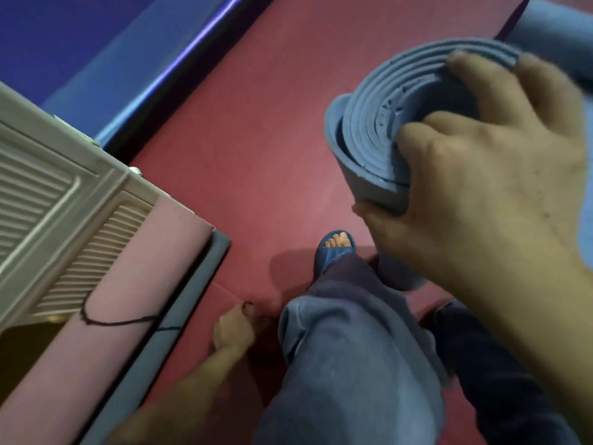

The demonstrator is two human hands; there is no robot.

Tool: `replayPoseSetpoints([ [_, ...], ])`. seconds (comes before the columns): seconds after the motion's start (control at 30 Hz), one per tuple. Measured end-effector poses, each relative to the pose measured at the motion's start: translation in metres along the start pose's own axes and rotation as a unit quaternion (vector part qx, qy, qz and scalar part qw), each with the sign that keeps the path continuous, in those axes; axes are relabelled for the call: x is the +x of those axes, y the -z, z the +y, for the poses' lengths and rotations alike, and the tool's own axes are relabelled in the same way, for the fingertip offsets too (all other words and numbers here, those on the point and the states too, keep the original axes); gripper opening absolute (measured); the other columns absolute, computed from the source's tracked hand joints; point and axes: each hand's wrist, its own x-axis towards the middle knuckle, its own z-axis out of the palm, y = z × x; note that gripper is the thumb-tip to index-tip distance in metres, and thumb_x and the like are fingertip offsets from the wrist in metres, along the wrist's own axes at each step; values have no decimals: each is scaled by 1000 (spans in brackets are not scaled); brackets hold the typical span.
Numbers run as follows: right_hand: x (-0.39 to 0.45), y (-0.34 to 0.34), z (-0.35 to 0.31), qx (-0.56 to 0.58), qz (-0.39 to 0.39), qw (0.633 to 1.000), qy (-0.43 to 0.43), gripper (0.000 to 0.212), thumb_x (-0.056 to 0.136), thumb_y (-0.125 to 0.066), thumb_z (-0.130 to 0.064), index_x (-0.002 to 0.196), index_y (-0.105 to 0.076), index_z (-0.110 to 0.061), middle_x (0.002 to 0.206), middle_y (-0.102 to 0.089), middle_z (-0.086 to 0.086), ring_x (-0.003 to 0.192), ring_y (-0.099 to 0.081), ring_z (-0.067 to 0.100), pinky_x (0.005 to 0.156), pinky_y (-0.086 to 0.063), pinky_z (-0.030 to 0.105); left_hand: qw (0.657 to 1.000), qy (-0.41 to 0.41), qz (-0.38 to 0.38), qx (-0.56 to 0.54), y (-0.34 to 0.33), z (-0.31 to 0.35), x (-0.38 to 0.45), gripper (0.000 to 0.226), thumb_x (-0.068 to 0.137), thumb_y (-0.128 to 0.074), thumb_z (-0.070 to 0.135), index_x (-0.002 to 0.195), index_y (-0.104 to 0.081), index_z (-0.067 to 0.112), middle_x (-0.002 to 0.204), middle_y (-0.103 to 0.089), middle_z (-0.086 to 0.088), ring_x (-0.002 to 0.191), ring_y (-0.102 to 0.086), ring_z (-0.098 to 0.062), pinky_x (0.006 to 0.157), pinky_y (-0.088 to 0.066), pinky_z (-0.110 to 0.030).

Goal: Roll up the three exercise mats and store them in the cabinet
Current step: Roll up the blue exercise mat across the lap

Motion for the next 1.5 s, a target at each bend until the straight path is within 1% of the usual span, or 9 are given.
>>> replayPoseSetpoints([
  [0.1,-23,12,-1,-14,19,1000,-16,47,72,-70,-54,79,-65,-8,82,-69,9,143,-38,35,119,-22,55,989,18,76,-129,65,-2,-2,49,98,-38,36,79,-65,0,87,-71,-22,86,-68,-42,76,-50,-44],
  [0.2,-52,10,0,-8,38,999,-25,48,72,-66,-54,82,-69,-7,82,-69,9,142,-40,34,119,-22,55,964,-19,85,-251,135,4,-21,40,98,-50,23,64,-62,7,62,-59,-10,71,-60,-26,68,-45,-39],
  [0.47,-125,31,8,34,69,997,-29,52,60,-67,-60,71,-72,-9,72,-72,3,140,-48,30,120,-12,63,847,-198,-49,-491,311,89,-178,24,103,-56,25,93,-68,7,53,-37,4,39,-25,-6,35,-20,-16],
  [0.67,-161,49,-10,51,7,994,-92,54,49,-88,-65,72,-71,-19,70,-66,-7,134,-50,34,114,-9,69,797,-446,-185,-362,330,174,-311,43,100,-48,37,104,-71,1,67,-62,-8,49,-49,-17,44,-40,-24],
  [0.8,-174,43,1,101,-2,988,-117,46,73,-53,-61,104,-71,-33,85,-66,-10,147,-33,30,116,-8,67,734,-672,36,93,302,201,-320,44,79,-49,21,121,-58,12,110,-56,-1,97,-55,-22,73,-54,-43],
  [0.97,-188,58,18,310,-18,938,-152,42,73,-55,-43,114,-61,-35,113,-60,-14,157,-6,23,124,5,55,704,-685,134,130,288,223,-305,42,75,-66,37,107,-45,22,105,-55,2,95,-56,-26,68,-52,-41],
  [1.1,-210,69,12,473,113,843,-231,32,80,-53,-49,87,-78,-30,108,-70,-21,146,-33,11,123,-24,45,713,-649,178,195,277,237,-308,35,78,-64,46,100,-52,23,103,-64,3,95,-63,-27,66,-52,-39],
  [1.27,-235,46,-1,365,193,880,-234,24,77,-65,-45,63,-63,-26,108,-66,-22,140,-43,21,111,-39,51,706,-645,199,216,262,246,-311,44,77,-70,52,116,-61,32,118,-65,8,108,-58,-22,70,-56,-38],
  [1.5,-252,47,-3,270,221,889,-296,40,74,-74,-60,86,-69,-23,121,-63,-9,139,-42,29,108,-39,52,722,-642,200,160,249,249,-314,50,61,-72,43,109,-69,30,113,-70,11,99,-64,-24,63,-54,-34],
])
